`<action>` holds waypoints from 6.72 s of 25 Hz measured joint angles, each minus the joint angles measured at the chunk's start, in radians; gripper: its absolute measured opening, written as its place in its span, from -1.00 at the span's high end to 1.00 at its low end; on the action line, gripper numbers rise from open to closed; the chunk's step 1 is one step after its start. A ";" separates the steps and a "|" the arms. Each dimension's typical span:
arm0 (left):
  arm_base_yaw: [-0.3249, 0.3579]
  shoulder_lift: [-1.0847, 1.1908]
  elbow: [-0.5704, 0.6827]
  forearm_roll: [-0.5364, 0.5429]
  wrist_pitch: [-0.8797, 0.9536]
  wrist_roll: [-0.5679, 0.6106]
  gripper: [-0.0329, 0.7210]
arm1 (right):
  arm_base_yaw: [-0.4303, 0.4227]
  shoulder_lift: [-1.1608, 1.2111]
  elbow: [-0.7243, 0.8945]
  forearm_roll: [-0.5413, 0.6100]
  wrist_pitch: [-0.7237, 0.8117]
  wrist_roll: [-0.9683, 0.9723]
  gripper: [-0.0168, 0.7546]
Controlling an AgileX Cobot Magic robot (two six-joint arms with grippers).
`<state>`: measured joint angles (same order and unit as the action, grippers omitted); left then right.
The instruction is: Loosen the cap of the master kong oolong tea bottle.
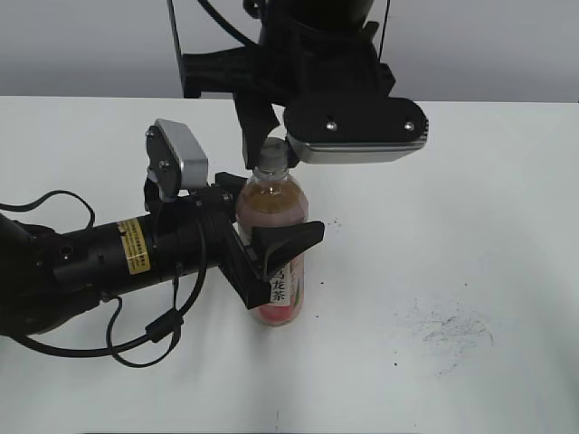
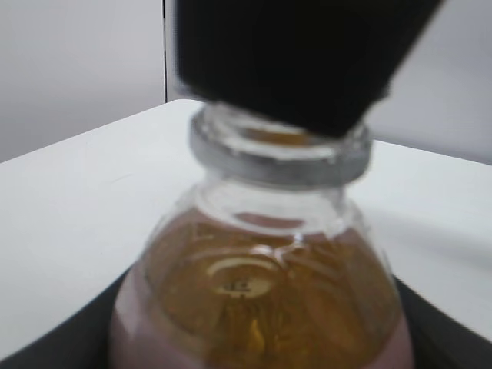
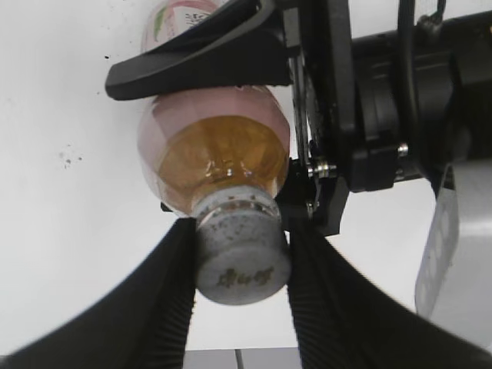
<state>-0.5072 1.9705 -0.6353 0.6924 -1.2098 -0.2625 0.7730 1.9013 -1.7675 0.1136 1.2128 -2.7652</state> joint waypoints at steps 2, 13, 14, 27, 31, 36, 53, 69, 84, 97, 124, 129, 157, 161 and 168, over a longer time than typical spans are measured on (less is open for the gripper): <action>0.000 0.000 0.000 -0.001 0.000 0.000 -0.27 | 0.001 -0.001 0.000 -0.002 0.000 -0.027 0.23; 0.000 0.000 0.000 0.001 -0.001 0.000 -0.27 | 0.001 -0.003 0.000 0.008 -0.001 -0.187 0.24; 0.000 0.000 0.000 0.002 -0.001 0.000 -0.27 | 0.001 -0.003 0.000 0.011 -0.001 -0.192 0.24; 0.001 0.000 0.001 0.009 -0.004 0.000 -0.27 | -0.006 -0.003 0.000 0.038 0.003 -0.340 0.24; 0.001 0.000 0.001 0.009 -0.004 0.000 -0.27 | -0.006 -0.004 0.000 0.030 0.003 -0.360 0.24; 0.001 0.000 0.001 0.009 -0.003 0.003 -0.27 | -0.002 -0.015 0.006 0.016 0.003 -0.366 0.24; 0.001 0.000 0.001 -0.001 -0.001 0.000 -0.27 | -0.001 -0.067 0.006 -0.079 0.003 -0.062 0.25; 0.001 0.000 0.001 -0.001 -0.001 -0.003 -0.27 | -0.382 -0.080 0.120 0.123 0.003 0.679 0.25; 0.001 0.000 0.000 -0.005 0.000 -0.003 -0.27 | -0.503 -0.052 0.381 0.109 -0.004 1.381 0.25; 0.001 0.000 0.000 -0.008 0.000 -0.003 -0.27 | -0.505 0.013 0.384 0.300 -0.002 1.818 0.25; 0.001 0.000 0.000 -0.009 0.000 -0.003 -0.27 | -0.505 0.013 0.384 0.304 -0.001 1.886 0.25; 0.001 0.000 0.000 -0.009 0.000 -0.003 -0.27 | -0.505 0.013 0.384 0.177 -0.001 2.028 0.25; 0.001 0.000 0.000 -0.005 0.000 -0.003 -0.27 | -0.505 0.151 0.608 0.072 -0.291 2.364 -0.17; 0.001 0.000 0.000 -0.003 0.000 -0.003 -0.27 | -0.505 0.151 0.608 0.075 -0.292 2.369 -0.19; 0.001 0.000 0.000 -0.003 0.000 -0.003 -0.41 | -0.505 0.125 0.609 0.075 -0.276 2.378 -0.19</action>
<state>-0.5063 1.9705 -0.6352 0.6895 -1.2097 -0.2652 0.2676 2.0265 -1.1584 0.1887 0.9367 -0.3867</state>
